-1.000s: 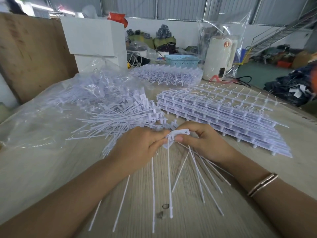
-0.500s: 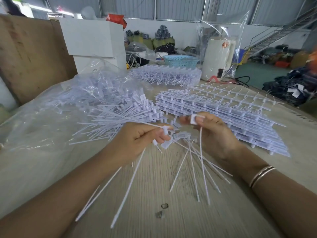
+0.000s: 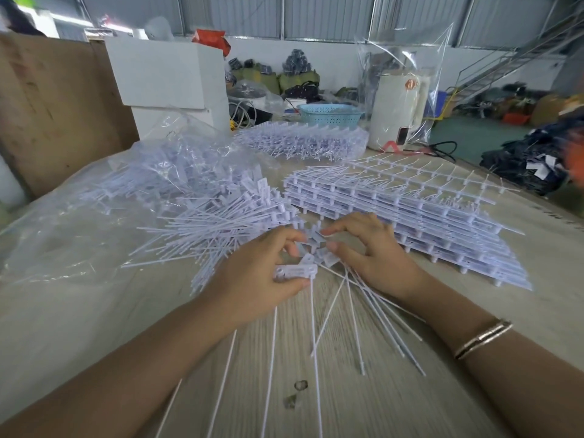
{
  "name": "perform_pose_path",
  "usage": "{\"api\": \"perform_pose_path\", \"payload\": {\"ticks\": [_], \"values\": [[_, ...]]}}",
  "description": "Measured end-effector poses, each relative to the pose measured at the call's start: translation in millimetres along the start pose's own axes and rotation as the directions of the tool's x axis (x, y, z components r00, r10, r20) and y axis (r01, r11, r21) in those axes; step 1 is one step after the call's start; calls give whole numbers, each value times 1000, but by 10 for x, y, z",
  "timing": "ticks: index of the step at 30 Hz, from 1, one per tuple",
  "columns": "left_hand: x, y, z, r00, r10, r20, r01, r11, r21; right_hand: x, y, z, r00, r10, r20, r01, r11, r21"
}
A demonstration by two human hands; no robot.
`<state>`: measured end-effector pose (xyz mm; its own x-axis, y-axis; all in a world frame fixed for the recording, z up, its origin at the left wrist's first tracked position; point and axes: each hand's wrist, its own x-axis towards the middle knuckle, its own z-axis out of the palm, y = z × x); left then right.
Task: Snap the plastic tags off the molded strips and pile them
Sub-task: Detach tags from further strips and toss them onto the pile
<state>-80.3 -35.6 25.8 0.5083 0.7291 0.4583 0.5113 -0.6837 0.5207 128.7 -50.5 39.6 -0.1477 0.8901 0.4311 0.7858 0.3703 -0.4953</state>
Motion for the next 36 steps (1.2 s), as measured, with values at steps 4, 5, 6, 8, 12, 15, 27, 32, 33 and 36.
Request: {"api": "perform_pose_path", "payload": {"ticks": [4, 5, 6, 8, 12, 15, 27, 32, 33, 36], "values": [[6, 38, 33, 996, 90, -25, -87, 991, 98, -71, -186, 51, 994, -112, 18, 113, 992, -55], [2, 49, 37, 993, 117, -32, -113, 987, 111, -80, -206, 82, 991, -126, 56, 130, 987, -90], [-2, 58, 41, 989, 140, -38, -135, 984, 115, -83, -214, 110, 988, -128, 91, 138, 984, -111], [-14, 70, 43, 986, 165, -27, -161, 981, 112, -90, -192, 143, 983, -118, 141, 129, 989, -68], [-13, 51, -12, 991, 126, 51, -130, 988, 87, -57, -157, 80, 990, -82, 115, 49, 963, 266], [2, -4, -64, 992, 60, 113, -70, 994, 82, -28, -180, 23, 997, 28, 65, -54, 891, 451], [13, 28, -106, 993, 103, 58, -113, 967, 229, -55, -171, 66, 991, -101, 88, 62, 926, 373], [30, 29, -111, 994, 84, 76, -96, 980, 172, -46, -141, 81, 988, -155, 16, 144, 947, 288], [27, 34, -112, 996, 60, 70, -67, 993, 95, -52, -132, 83, 986, -167, -5, 164, 965, 205], [21, 43, -82, 998, -33, 51, 38, 996, -84, -68, -132, 68, 989, -143, -35, 147, 978, 148]]}}
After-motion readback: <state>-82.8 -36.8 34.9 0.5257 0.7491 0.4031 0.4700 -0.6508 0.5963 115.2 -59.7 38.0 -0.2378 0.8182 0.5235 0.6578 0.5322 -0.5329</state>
